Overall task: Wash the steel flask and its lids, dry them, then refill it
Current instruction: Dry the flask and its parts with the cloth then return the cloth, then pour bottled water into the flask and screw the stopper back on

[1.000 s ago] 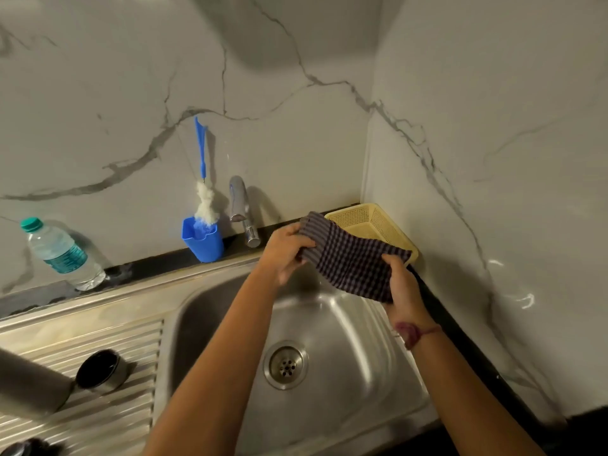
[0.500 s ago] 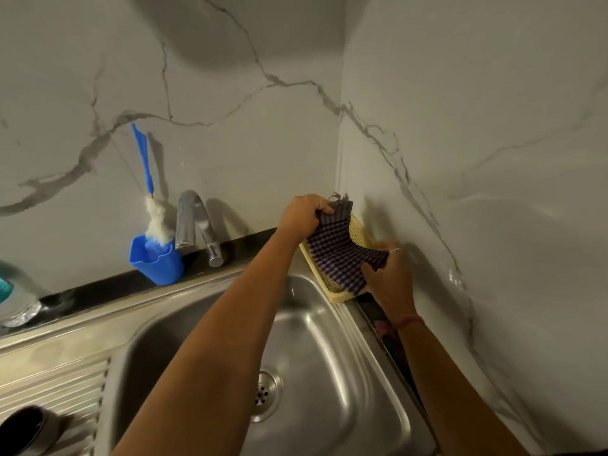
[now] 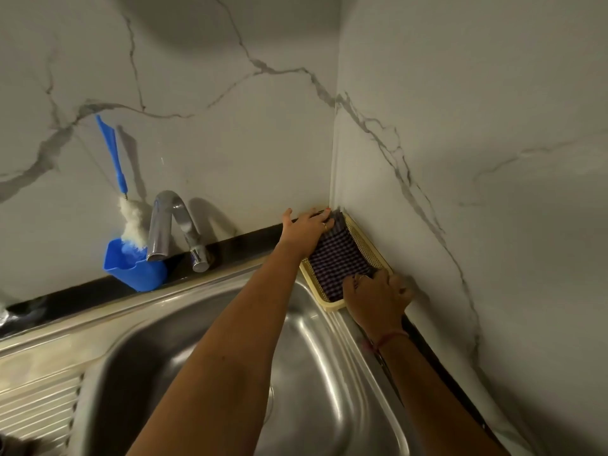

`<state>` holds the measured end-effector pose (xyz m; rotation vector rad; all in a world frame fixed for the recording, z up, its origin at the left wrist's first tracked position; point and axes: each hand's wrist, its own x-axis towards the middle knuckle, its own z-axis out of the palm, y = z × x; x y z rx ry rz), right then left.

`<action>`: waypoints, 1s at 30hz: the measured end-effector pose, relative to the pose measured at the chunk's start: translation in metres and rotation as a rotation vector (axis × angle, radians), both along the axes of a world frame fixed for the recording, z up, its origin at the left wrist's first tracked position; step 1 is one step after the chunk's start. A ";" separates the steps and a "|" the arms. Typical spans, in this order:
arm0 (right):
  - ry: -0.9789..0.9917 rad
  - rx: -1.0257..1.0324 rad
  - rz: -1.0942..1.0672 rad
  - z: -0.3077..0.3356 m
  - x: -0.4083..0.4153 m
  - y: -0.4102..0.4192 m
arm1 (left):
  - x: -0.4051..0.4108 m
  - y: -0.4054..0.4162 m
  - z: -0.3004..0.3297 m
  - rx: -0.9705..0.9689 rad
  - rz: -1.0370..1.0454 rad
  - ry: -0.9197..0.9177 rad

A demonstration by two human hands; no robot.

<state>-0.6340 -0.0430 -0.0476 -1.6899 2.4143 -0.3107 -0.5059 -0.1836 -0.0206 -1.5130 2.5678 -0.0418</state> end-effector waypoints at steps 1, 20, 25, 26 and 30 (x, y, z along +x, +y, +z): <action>0.057 0.004 0.003 -0.002 -0.001 0.001 | 0.000 0.000 -0.001 -0.002 0.008 0.005; -0.023 -0.328 0.146 0.039 0.040 0.024 | 0.083 0.172 0.033 -0.089 0.275 0.714; -0.178 -0.473 0.296 0.039 0.086 0.048 | 0.134 0.247 0.028 -0.134 0.408 0.759; -0.201 -0.477 0.348 0.036 0.095 0.052 | 0.144 0.261 0.026 -0.155 0.441 0.773; -0.285 -0.442 0.556 0.015 0.134 0.070 | 0.189 0.315 0.007 -0.219 0.542 0.827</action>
